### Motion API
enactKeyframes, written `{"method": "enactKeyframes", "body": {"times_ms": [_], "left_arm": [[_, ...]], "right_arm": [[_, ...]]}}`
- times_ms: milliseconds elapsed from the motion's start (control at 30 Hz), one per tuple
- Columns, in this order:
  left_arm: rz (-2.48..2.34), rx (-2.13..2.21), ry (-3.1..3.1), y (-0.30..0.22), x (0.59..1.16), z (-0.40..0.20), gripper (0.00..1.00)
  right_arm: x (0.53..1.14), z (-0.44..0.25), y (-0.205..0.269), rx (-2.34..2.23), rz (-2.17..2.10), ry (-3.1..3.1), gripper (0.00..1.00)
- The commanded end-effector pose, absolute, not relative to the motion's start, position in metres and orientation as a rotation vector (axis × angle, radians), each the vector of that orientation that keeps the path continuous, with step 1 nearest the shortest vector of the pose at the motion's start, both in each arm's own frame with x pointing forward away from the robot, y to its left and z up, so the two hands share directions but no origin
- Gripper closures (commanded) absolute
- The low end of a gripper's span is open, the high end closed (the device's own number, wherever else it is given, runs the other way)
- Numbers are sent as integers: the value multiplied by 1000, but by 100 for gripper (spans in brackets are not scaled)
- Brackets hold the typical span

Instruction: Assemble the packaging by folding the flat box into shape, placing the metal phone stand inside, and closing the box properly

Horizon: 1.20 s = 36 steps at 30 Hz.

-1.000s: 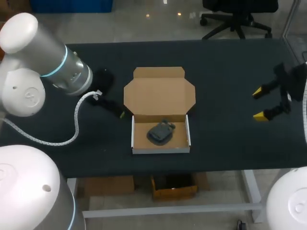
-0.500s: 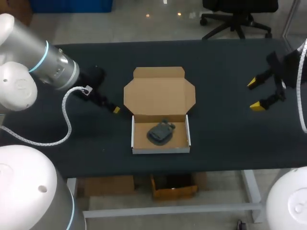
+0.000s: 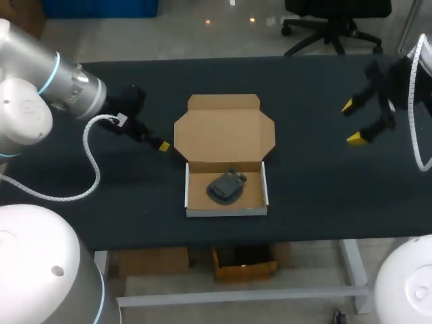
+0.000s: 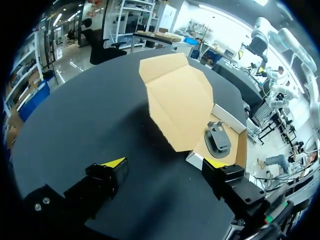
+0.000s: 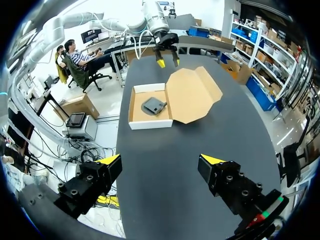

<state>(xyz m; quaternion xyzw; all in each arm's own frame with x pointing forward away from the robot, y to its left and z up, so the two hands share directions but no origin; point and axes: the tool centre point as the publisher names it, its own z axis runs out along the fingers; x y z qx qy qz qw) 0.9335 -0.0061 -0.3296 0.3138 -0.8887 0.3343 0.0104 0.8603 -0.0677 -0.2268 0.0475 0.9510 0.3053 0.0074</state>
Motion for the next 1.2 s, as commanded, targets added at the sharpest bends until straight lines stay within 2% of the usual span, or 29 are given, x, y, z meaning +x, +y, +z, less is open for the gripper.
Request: {"method": "enactKeyframes", "body": {"times_ms": [33, 467, 900, 1200], "left_arm": [[1041, 978, -2772, -7, 936, -331, 0], [1092, 971, -2736, -6, 939, -338, 0], [1336, 734, -2554, -14, 957, -347, 0], [1317, 635, -2524, -30, 967, -347, 0]], "right_arm": [[872, -222, -63, 136, 928, 3011, 0], [891, -221, -51, 87, 872, 3040, 0], [907, -220, -47, 87, 860, 3040, 0], [911, -220, -40, 89, 793, 3056, 0]]}}
